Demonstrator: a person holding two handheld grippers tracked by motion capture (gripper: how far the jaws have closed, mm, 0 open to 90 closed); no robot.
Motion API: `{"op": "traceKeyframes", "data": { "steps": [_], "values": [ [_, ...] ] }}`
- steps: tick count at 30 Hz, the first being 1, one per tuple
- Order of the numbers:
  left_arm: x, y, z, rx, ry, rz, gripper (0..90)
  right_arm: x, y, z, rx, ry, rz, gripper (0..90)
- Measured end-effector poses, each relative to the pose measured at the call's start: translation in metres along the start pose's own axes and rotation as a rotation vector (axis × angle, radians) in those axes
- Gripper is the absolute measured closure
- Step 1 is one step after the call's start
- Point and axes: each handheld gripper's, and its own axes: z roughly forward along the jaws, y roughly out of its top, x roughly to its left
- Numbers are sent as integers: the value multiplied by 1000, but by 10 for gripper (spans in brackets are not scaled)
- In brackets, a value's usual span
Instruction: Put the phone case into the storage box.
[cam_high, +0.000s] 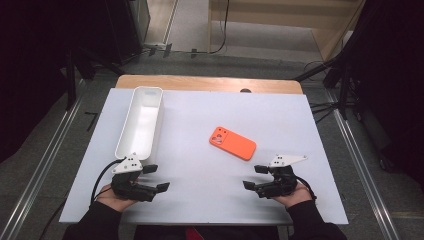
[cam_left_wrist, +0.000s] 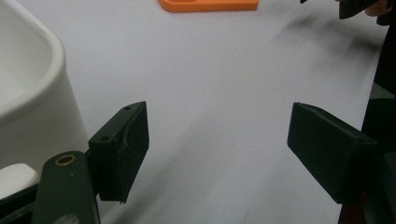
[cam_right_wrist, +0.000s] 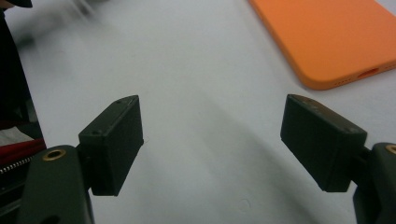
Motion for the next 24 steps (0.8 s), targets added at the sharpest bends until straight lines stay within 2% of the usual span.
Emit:
{"op": "traceKeyframes", "data": {
  "steps": [9, 15, 18, 20, 22, 24],
  "values": [
    [1, 0, -2, -5, -4, -8, 210, 0, 0, 0, -4, 12, 2, 197],
    [0, 0, -1, -2, -5, -8, 210, -3, 0, 0, 4, 20, 22, 197],
    [-1, 0, 0, 11, -5, -5, 210, -2, -2, -1, 9, 13, 18, 197],
    [-1, 1, 2, 33, -4, -21, 210, -2, -2, -1, 7, 19, 17, 197],
    [-2, 1, 5, 55, 21, -19, 210, -2, -2, -1, 3, 24, 10, 197],
    [-3, 1, 6, 62, 21, -12, 210, -2, -1, -1, 14, 28, 6, 197]
  ]
}}
